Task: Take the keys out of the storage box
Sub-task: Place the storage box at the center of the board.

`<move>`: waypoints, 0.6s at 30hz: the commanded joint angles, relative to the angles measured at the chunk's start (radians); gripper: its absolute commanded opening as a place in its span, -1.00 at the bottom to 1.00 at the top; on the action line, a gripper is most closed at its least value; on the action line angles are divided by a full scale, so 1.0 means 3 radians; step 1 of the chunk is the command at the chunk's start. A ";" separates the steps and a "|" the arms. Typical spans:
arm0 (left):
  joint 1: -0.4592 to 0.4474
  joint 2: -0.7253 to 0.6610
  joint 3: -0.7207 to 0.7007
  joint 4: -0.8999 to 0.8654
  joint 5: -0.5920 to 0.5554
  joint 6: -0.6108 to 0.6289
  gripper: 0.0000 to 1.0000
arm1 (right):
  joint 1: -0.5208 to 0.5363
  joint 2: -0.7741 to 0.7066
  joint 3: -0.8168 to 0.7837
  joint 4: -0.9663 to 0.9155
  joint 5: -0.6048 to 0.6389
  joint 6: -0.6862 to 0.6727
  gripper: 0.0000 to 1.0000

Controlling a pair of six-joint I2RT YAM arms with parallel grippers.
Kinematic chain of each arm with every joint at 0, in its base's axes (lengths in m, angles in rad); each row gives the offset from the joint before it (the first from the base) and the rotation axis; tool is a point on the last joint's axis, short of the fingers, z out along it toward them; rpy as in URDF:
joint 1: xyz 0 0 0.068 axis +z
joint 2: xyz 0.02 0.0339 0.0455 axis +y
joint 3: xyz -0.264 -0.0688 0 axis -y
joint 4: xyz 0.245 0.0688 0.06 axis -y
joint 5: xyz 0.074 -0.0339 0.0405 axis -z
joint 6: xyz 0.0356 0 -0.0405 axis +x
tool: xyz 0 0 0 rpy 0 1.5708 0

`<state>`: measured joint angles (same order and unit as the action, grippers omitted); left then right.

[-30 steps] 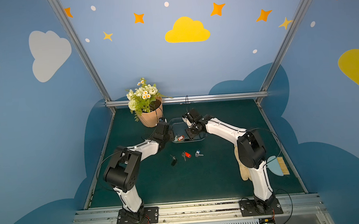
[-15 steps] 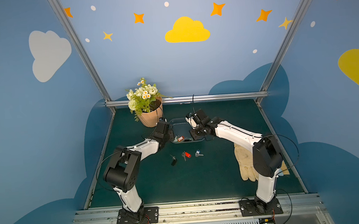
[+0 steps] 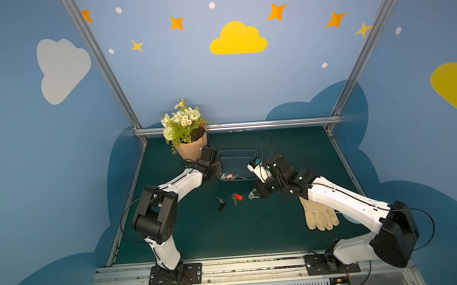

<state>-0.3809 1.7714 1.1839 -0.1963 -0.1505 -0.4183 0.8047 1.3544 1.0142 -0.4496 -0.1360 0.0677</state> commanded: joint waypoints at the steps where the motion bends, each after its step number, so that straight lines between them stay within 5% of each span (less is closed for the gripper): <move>1: -0.0004 0.0042 0.0129 -0.0314 0.0113 0.0013 -0.79 | 0.0089 -0.0223 -0.0306 0.0000 -0.0243 0.0112 -1.00; 18: 0.0068 0.0292 0.0193 -0.0342 0.0215 -0.0059 -0.58 | 0.0156 0.0471 -0.0570 0.0349 -0.0165 0.0375 -1.00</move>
<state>-0.3664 1.8446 1.2160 -0.2989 -0.1036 -0.4313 0.8536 1.4704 0.8139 -0.3805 -0.1967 0.1558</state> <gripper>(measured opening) 0.202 0.043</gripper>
